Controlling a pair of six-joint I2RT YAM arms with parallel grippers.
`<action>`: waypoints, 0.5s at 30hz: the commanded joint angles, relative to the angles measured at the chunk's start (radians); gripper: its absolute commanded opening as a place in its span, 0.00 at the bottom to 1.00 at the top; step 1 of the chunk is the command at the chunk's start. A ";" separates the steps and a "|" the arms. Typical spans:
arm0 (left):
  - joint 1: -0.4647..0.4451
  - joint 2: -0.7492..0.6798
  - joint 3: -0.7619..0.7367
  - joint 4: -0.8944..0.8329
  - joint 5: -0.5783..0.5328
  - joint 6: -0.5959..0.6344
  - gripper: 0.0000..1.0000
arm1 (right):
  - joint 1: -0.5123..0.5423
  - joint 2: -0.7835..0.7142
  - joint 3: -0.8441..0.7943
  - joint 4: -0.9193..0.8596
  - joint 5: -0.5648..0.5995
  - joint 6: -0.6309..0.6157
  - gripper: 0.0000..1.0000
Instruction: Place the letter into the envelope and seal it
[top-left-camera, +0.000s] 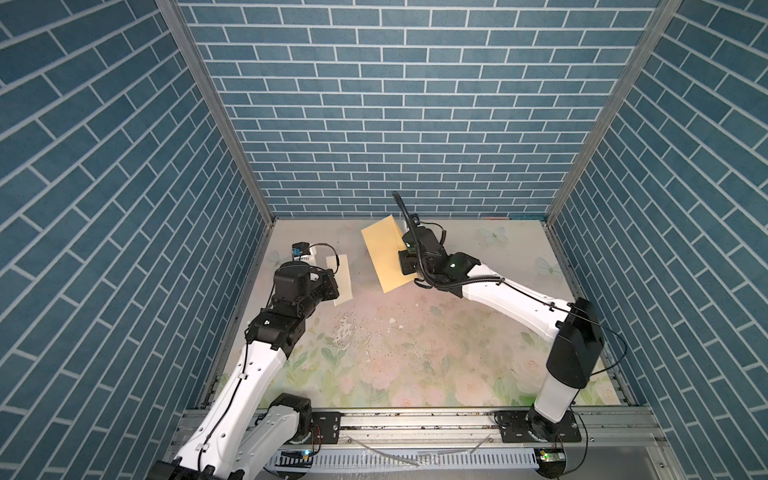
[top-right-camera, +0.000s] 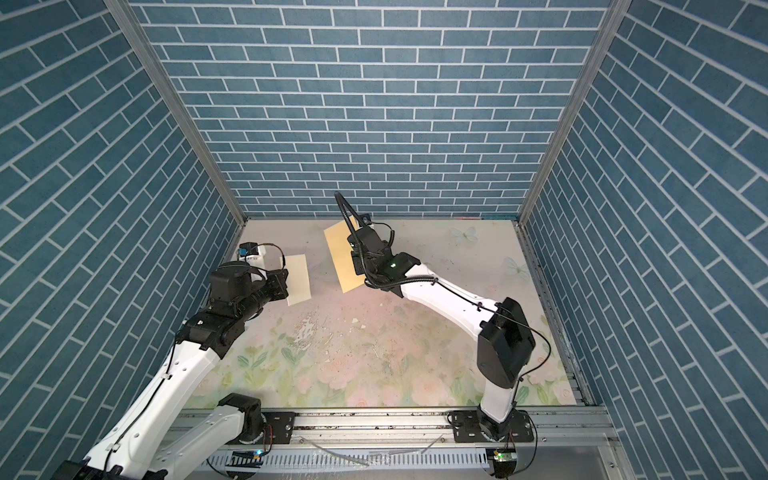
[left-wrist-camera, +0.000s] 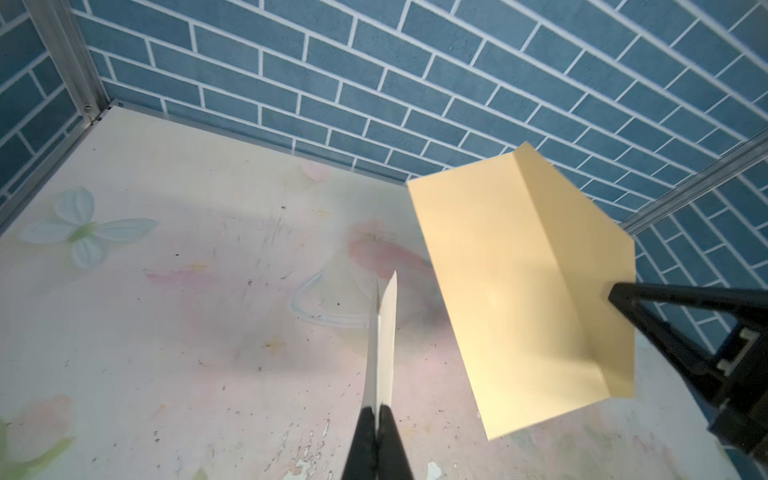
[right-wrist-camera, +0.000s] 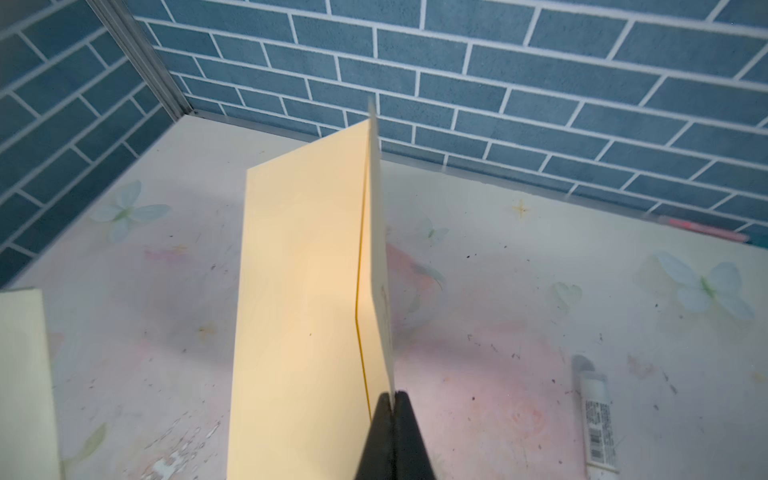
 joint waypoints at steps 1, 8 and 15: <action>-0.046 -0.012 0.032 0.051 0.041 -0.035 0.00 | -0.002 -0.078 -0.130 0.062 -0.060 0.130 0.00; -0.152 0.010 0.068 0.065 0.020 -0.060 0.00 | -0.007 -0.211 -0.375 0.147 -0.056 0.252 0.00; -0.255 0.096 0.066 0.118 -0.007 -0.071 0.00 | -0.024 -0.239 -0.555 0.249 -0.116 0.344 0.00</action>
